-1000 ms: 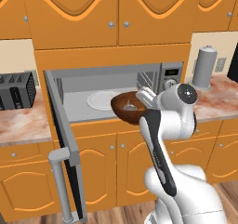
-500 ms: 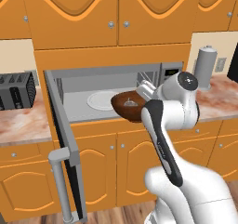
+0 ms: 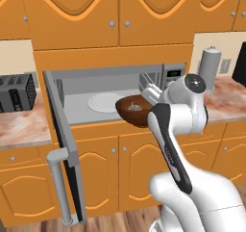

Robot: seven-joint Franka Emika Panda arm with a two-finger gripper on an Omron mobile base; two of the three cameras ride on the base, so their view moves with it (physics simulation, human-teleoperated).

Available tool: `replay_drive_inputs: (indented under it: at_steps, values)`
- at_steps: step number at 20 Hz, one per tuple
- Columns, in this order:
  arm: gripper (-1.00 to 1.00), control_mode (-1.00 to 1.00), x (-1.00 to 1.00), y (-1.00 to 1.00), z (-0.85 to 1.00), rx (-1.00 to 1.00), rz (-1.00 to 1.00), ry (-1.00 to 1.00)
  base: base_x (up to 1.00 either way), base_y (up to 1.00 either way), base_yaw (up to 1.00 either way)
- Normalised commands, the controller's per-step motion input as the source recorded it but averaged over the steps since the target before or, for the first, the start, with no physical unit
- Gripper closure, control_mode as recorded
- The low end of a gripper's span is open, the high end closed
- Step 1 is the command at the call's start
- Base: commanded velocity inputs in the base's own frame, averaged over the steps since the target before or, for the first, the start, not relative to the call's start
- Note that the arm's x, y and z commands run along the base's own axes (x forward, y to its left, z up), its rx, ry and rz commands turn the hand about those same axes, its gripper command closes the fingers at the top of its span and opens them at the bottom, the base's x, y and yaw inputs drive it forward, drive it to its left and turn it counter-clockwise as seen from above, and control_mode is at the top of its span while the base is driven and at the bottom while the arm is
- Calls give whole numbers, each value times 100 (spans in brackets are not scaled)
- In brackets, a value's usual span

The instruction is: The microwave is finished heating the fish and carrot. Take the bowl containing the food and place it on the dining counter.

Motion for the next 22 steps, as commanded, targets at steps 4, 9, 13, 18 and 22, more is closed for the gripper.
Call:
replay_drive_inputs:
  at_steps: [4, 9, 13, 18, 22]
  values:
    - [100, 100, 0, 0, 0, 0, 0, 0, -75, -64, 6]
    - [100, 100, 0, 0, 0, 0, 0, 0, -49, -92, 41]
    - [100, 100, 0, 0, 0, 0, 0, 0, -19, -100, 52]
    - [100, 100, 0, 0, 0, 0, 0, 0, -11, -100, 51]
    - [100, 100, 0, 0, 0, 0, 0, 0, -19, -100, 53]
